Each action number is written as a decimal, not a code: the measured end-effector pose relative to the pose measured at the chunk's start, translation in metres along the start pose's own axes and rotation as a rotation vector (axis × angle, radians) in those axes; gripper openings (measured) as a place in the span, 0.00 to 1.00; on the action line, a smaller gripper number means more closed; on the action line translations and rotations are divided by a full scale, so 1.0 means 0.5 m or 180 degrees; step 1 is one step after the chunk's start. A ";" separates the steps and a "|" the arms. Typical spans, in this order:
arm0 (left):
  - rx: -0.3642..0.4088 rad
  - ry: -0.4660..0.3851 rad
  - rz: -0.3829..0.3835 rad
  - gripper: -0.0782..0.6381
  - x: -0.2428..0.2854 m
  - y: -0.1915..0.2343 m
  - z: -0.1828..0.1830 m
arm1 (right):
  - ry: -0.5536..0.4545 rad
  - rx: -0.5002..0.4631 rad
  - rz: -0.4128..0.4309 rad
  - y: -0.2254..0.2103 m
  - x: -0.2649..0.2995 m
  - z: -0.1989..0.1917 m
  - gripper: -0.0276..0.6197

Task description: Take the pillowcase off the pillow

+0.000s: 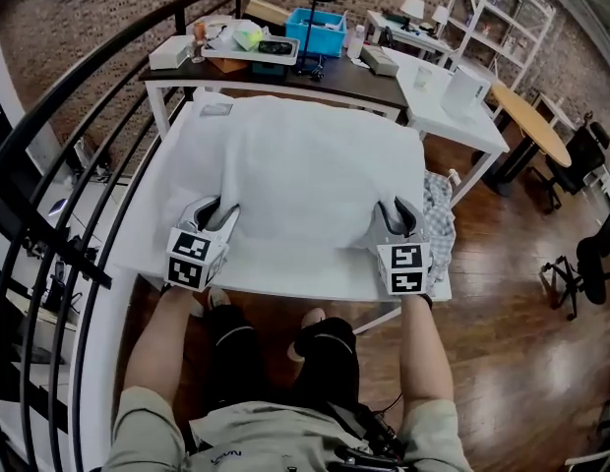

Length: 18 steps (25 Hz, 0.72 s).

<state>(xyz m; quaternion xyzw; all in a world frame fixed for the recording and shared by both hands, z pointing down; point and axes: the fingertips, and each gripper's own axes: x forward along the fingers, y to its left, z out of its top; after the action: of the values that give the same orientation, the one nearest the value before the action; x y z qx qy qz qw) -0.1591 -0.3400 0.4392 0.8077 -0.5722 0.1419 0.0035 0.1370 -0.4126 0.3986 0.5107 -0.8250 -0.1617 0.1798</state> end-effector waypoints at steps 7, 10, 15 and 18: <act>-0.0042 -0.0696 0.0448 0.27 -0.134 -0.017 0.061 | -0.0566 0.0626 -0.0179 0.000 -0.157 0.081 0.11; -0.0052 -0.0951 0.0416 0.12 -0.205 -0.087 0.074 | -0.0681 0.0821 -0.0131 0.041 -0.228 0.094 0.05; -0.0094 -0.1043 0.0294 0.12 -0.283 -0.226 0.037 | -0.0668 0.1207 -0.0115 0.111 -0.324 0.067 0.05; -0.0121 -0.0933 0.0253 0.12 -0.291 -0.278 -0.019 | -0.0505 0.1307 -0.0050 0.163 -0.348 0.013 0.05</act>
<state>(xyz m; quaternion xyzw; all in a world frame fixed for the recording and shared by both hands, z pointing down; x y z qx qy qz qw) -0.0770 -0.1561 0.4361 0.7963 -0.6007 0.0116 -0.0704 0.1422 -0.2205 0.4068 0.5287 -0.8482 -0.0314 0.0054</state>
